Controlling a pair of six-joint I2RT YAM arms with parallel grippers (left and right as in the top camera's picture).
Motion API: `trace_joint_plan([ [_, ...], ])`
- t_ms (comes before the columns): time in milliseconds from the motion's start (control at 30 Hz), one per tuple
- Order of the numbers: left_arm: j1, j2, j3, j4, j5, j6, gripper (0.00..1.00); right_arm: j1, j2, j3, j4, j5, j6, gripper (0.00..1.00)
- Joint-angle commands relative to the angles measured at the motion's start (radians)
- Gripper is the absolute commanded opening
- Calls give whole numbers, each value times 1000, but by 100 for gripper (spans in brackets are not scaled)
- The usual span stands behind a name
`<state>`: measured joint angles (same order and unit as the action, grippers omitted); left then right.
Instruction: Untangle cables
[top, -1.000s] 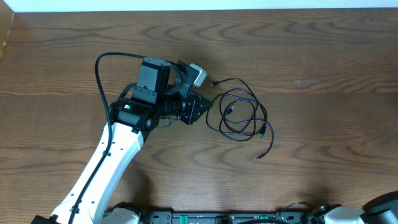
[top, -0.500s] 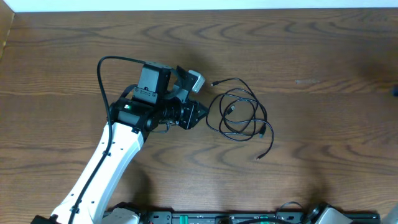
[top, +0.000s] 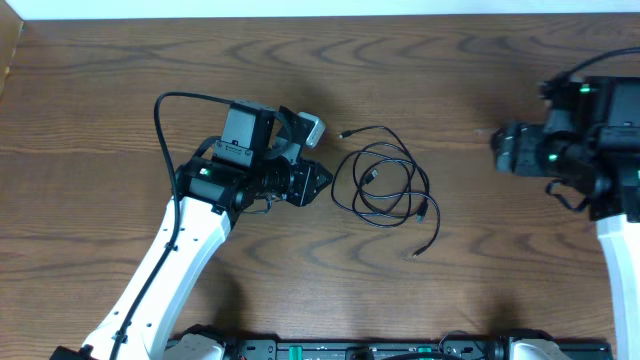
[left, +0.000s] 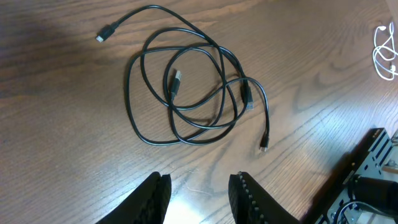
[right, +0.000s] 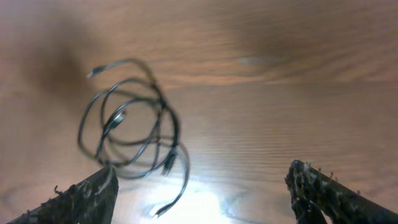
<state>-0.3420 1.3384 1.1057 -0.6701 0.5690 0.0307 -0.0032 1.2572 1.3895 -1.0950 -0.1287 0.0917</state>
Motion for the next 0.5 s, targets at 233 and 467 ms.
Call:
trace_joint_plan([
  [233,5,-18,-2,0,-47,-88,37,236,180,-11,-21,-17,-75,85],
  [467,5,-18,-2,-7,-73,-89,41,313,338,-11,6,-10,-54,82],
])
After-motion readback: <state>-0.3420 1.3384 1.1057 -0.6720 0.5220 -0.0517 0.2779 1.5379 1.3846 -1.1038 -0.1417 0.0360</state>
